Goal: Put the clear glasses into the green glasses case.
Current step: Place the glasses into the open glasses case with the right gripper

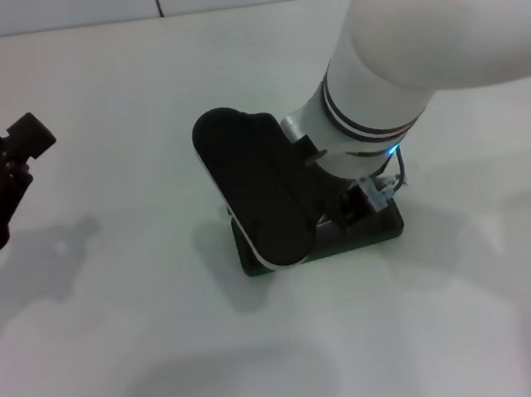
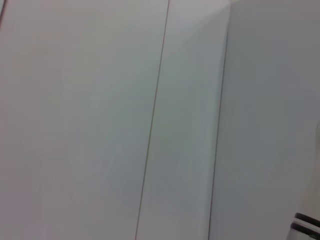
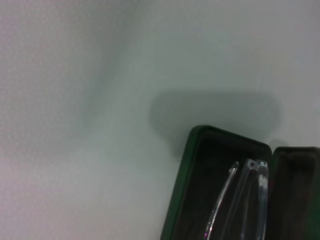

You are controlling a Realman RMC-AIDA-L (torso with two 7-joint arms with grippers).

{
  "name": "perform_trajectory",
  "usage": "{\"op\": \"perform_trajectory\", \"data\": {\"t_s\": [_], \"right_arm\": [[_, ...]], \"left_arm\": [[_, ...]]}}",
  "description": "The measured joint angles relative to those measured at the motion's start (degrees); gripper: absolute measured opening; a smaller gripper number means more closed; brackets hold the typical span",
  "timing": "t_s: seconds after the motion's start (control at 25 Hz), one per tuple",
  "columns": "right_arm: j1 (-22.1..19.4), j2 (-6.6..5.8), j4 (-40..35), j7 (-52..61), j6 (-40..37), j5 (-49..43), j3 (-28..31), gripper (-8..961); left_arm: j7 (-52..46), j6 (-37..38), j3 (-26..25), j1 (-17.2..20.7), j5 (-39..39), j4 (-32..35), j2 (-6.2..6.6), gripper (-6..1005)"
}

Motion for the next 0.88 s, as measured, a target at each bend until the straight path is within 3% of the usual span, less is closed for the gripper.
{"op": "perform_trajectory", "data": {"t_s": [0.88], "right_arm": [[-0.3, 0.00, 0.2, 0.0, 0.6, 0.1, -1.0, 114]], "left_arm": [[1.0, -0.1, 0.0, -0.1, 0.0, -1.1, -0.18, 37]]}}
